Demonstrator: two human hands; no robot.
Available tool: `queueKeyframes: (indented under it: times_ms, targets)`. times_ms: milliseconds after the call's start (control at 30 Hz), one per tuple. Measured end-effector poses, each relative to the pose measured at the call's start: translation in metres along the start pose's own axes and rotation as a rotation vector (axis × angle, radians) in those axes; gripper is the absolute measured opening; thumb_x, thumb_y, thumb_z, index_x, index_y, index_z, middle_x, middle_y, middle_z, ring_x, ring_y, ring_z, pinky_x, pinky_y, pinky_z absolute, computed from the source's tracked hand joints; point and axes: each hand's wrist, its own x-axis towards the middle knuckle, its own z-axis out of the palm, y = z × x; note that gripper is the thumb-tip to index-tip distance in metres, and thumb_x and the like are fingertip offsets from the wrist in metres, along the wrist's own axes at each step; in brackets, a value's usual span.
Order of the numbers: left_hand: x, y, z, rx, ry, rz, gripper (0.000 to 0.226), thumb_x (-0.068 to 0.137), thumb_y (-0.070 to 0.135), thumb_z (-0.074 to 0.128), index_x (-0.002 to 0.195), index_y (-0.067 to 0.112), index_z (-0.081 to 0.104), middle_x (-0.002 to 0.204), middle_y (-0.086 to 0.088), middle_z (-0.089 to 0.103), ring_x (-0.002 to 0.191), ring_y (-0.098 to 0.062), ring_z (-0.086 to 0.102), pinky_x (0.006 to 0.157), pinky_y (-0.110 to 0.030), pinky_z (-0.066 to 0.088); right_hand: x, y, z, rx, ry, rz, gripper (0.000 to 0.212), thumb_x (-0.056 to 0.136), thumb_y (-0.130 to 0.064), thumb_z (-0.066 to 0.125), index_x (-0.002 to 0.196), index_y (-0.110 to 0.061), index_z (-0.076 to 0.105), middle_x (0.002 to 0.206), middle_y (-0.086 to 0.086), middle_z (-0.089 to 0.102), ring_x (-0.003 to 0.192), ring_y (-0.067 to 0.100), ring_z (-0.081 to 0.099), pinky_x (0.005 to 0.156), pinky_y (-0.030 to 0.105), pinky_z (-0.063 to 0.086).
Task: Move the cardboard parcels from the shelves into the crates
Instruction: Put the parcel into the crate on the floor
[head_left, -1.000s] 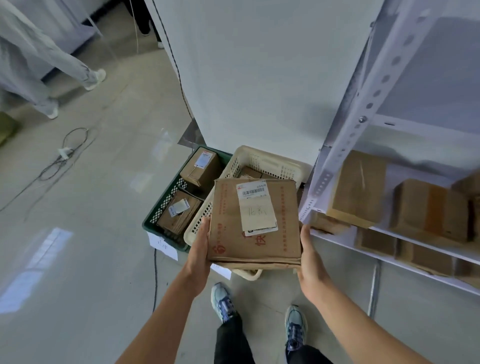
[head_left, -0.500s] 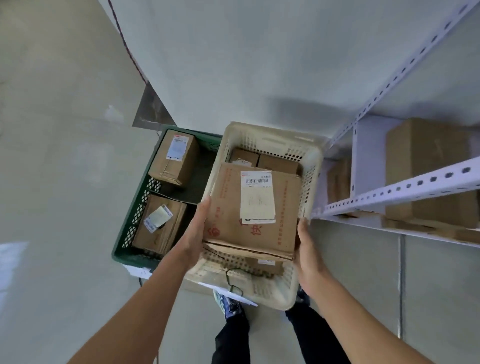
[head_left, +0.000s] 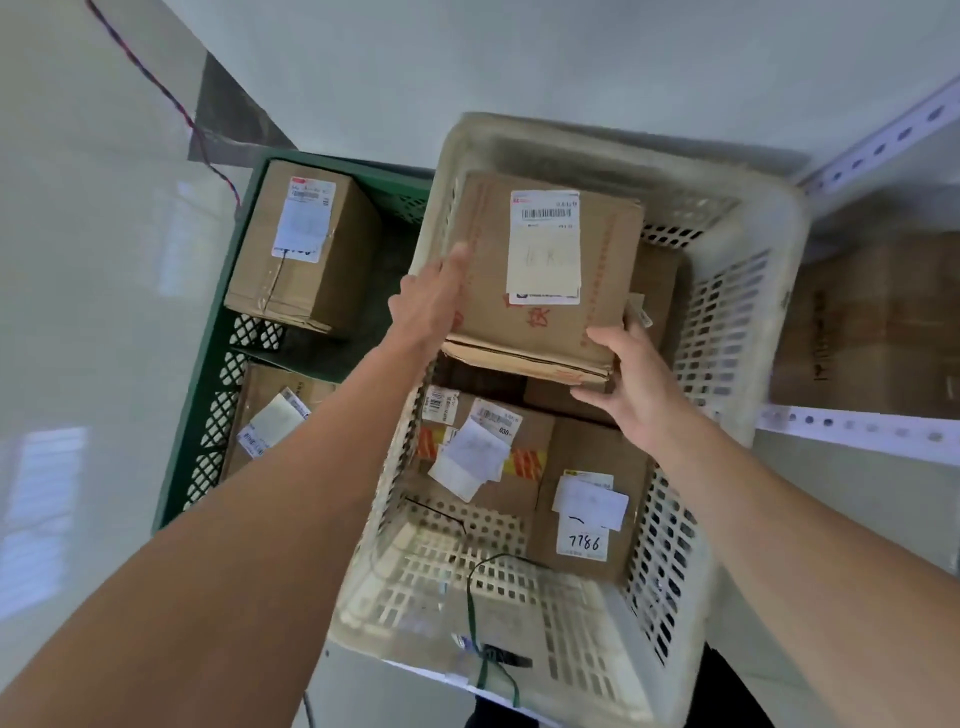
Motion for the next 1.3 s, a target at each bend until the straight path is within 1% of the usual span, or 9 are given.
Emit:
queueKeyframes:
  times_ms: [167,300,400,533,700,833,933,1100,1300]
  targets:
    - [0.026,-0.003,0.017,0.108,0.008,0.105,0.088,0.092,0.074,0.028,0.158,0.018,0.041,0.161,-0.013,0.049,0.151,-0.041,0.041,0.123,-0.062,0.036,0.044,0.000,0.004,0.043,0.030,-0.013,0.071,0.084,-0.031,0.070,0.151,-0.042,0.048,0.137,-0.009,0.068,0.133,0.018,0.060,0.109,0.059,0.050]
    - [0.032,-0.009,0.031,0.275,0.030,0.255,0.050,0.113,0.049,0.032,0.150,0.017,0.044,0.173,-0.011,0.023,0.162,-0.034,0.010,0.130,-0.058,0.015,0.062,-0.003,0.009,0.007,0.031,-0.020,0.072,0.090,-0.030,0.069,0.155,-0.042,0.043,0.137,-0.012,0.067,0.132,0.015,0.060,0.113,0.062,0.047]
    - [0.035,-0.017,0.042,0.291,0.051,0.200,0.053,0.115,0.050,0.034,0.156,0.019,0.044,0.178,-0.005,0.010,0.162,-0.026,-0.001,0.125,-0.049,0.017,0.070,-0.001,0.012,0.000,0.037,-0.015,0.071,0.099,-0.025,0.068,0.159,-0.046,0.037,0.130,-0.019,0.068,0.121,0.006,0.063,0.115,0.059,0.043]
    - [0.041,-0.022,0.046,0.260,0.062,0.184,0.048,0.116,0.045,0.028,0.145,0.019,0.056,0.175,-0.008,0.030,0.161,-0.026,0.015,0.118,-0.036,0.016,0.076,0.003,0.018,0.031,0.020,0.024,0.066,0.103,-0.024,0.063,0.161,-0.042,0.037,0.133,-0.018,0.068,0.123,0.004,0.059,0.121,0.060,0.037]
    - [0.049,-0.024,0.046,0.305,0.034,0.189,0.051,0.117,0.039,0.020,0.151,0.020,0.054,0.175,-0.006,0.034,0.163,-0.029,0.020,0.131,-0.047,0.012,0.080,0.004,0.013,-0.003,-0.013,0.036,0.064,0.108,-0.024,0.059,0.164,-0.042,0.033,0.136,-0.020,0.065,0.120,0.000,0.059,0.122,0.059,0.036]
    - [0.040,-0.017,0.042,0.168,0.011,0.108,0.038,0.117,0.040,0.023,0.134,0.027,0.054,0.165,-0.011,0.049,0.158,-0.031,0.033,0.130,-0.058,0.021,0.071,-0.005,0.011,-0.153,-0.014,0.041,0.069,0.109,-0.033,0.058,0.166,-0.047,0.023,0.155,-0.014,0.054,0.132,0.010,0.055,0.124,0.060,0.035]
    - [0.025,-0.008,0.031,0.002,-0.055,0.009,0.066,0.113,0.062,0.023,0.156,0.023,0.053,0.166,-0.005,0.050,0.158,-0.031,0.036,0.131,-0.060,0.023,0.052,-0.021,0.010,-0.268,-0.007,0.006,0.069,0.111,-0.048,0.049,0.168,-0.048,0.011,0.167,-0.010,0.042,0.151,0.019,0.041,0.127,0.055,0.026]
    - [-0.034,0.034,-0.001,-0.190,-0.131,0.052,0.072,0.110,0.070,0.020,0.167,0.031,0.039,0.167,-0.003,0.050,0.156,-0.029,0.042,0.126,-0.051,0.026,-0.019,-0.079,0.006,-0.173,0.055,-0.213,0.063,0.112,-0.054,0.039,0.169,-0.041,0.016,0.178,-0.008,0.017,0.162,0.018,0.022,0.130,0.049,0.022]
    - [-0.158,0.107,-0.047,-0.320,-0.211,0.198,0.071,0.108,0.072,0.019,0.164,0.035,0.043,0.171,-0.001,0.044,0.153,-0.023,0.042,0.129,-0.054,0.026,-0.159,-0.156,0.025,-0.041,0.074,-0.411,0.064,0.109,-0.061,0.031,0.168,-0.037,0.022,0.177,-0.011,0.020,0.161,0.011,0.025,0.129,0.045,0.024]
